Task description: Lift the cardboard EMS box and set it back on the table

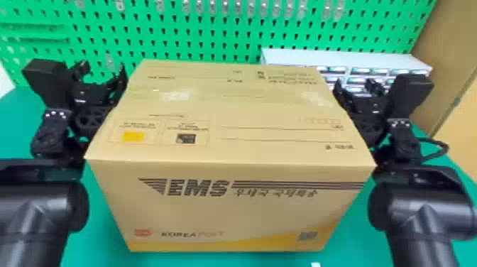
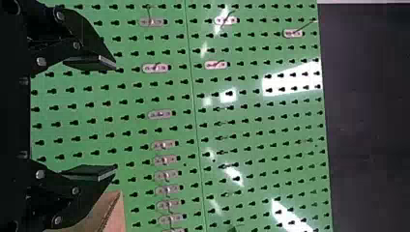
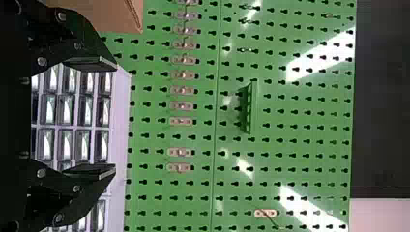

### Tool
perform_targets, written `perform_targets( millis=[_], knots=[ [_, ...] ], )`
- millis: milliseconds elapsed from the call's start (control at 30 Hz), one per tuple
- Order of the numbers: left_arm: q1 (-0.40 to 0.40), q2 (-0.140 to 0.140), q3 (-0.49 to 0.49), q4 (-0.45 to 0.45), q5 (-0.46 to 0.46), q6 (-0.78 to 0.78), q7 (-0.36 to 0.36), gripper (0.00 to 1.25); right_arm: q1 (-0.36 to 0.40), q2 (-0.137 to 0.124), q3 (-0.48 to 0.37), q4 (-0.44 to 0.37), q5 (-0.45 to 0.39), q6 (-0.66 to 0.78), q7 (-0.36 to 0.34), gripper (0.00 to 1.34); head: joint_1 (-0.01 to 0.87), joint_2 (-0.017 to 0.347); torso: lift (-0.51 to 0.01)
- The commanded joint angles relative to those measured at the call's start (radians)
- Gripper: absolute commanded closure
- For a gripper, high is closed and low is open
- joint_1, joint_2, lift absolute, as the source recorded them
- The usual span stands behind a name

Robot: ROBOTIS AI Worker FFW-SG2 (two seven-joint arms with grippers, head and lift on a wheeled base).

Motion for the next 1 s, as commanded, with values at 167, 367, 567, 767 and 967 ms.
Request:
perform_targets(
  millis=[167, 367, 567, 767, 967],
  knots=[
    [0.03, 0.0, 0.011, 0.052, 0.003, -0.002, 0.002, 0.48, 0.014, -0.005, -0.013, 0.066, 0.0, -0.006, 0.0, 0.51, 0.678, -0.014, -0.093],
    [0.044, 0.001, 0.016, 0.094, 0.003, -0.011, 0.002, 0.48, 0.029, -0.019, -0.007, 0.124, -0.019, -0.038, 0.0, 0.51, 0.678, -0.014, -0.093],
    [0.051, 0.001, 0.022, 0.132, 0.003, -0.032, 0.002, 0.48, 0.034, -0.025, -0.003, 0.149, -0.019, -0.048, 0.002, 0.51, 0.678, -0.014, -0.093],
    [0.053, 0.001, 0.028, 0.15, 0.003, -0.043, 0.002, 0.48, 0.04, -0.026, -0.003, 0.155, -0.019, -0.057, 0.0, 0.51, 0.678, -0.014, -0.093],
    [0.056, 0.001, 0.045, 0.158, 0.003, -0.081, 0.002, 0.48, 0.049, -0.034, -0.01, 0.155, -0.012, -0.077, 0.002, 0.51, 0.678, -0.014, -0.093]
  ],
)
